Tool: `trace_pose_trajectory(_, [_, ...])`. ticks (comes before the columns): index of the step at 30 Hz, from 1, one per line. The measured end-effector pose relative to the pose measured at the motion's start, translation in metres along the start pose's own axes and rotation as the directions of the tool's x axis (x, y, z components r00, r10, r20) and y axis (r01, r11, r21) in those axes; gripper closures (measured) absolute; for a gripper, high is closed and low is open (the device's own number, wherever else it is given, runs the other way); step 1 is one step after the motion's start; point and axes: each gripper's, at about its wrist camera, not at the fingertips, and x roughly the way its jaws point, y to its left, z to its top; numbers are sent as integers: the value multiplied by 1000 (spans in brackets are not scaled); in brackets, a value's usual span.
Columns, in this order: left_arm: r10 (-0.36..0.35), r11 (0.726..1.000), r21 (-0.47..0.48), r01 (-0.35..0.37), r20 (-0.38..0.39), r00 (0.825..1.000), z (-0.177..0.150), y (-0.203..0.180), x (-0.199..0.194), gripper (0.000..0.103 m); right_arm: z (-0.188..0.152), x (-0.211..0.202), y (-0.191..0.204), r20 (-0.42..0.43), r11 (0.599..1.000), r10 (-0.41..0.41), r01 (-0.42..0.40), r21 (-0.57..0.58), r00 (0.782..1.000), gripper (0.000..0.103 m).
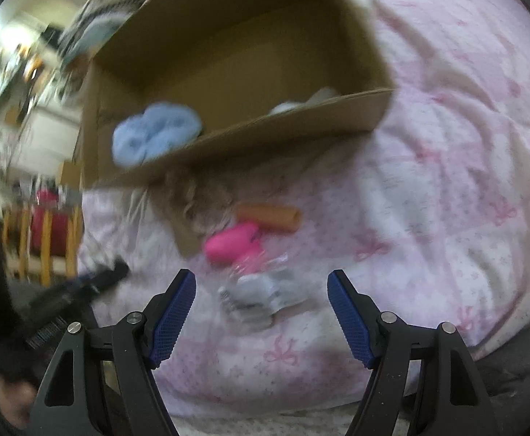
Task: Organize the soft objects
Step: 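Grasp the cream lace scrunchie with the left tool while the right tool grasps the plastic bag, then carry both items into the box and open both tools to release them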
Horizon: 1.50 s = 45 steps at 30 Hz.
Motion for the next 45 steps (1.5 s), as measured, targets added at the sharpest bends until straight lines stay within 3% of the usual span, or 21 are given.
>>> trace_pose_trajectory(6, [7,1000,11,-7,14,1000,-3,-4,0,86,-6,34,20,-98,984,-131,118,-135,986,24])
trace_pose_trajectory(10, [25,999,21,-25,9,1000,-2,-11,9,86,-1,38,24,-91,981,-133,119,-151,987,24])
trace_pose_trajectory(12, [21,1000,18,-21,1,1000,-1,-11,12,86,0,38,22,-89,981,-139,124,-149,986,39])
trace_pose_trajectory(13, [18,1000,16,-18,-1,1000,-1,-11,13,86,1,36,18,-94,981,-143,128,-143,985,59])
trace_pose_trajectory(21, [12,1000,-9,-12,9,1000,-1,-7,11,86,-8,4,3,-44,995,-52,48,-88,998,72])
trace_pose_trajectory(25, [8,1000,-9,-8,34,999,0,-8,6,86,-4,-32,-7,78,994,105,-101,-46,991,78])
trace_pose_trajectory(29, [20,1000,2,-20,58,998,-1,-9,1,86,-1,-52,-6,149,984,179,-174,-50,972,78])
trace_pose_trajectory(38, [50,999,8,-51,67,996,-3,-12,2,86,-1,-41,1,131,991,125,-117,-69,984,79])
trace_pose_trajectory(45, [77,997,12,-78,71,995,-3,-12,4,86,-1,-40,7,139,989,129,-119,-82,982,79])
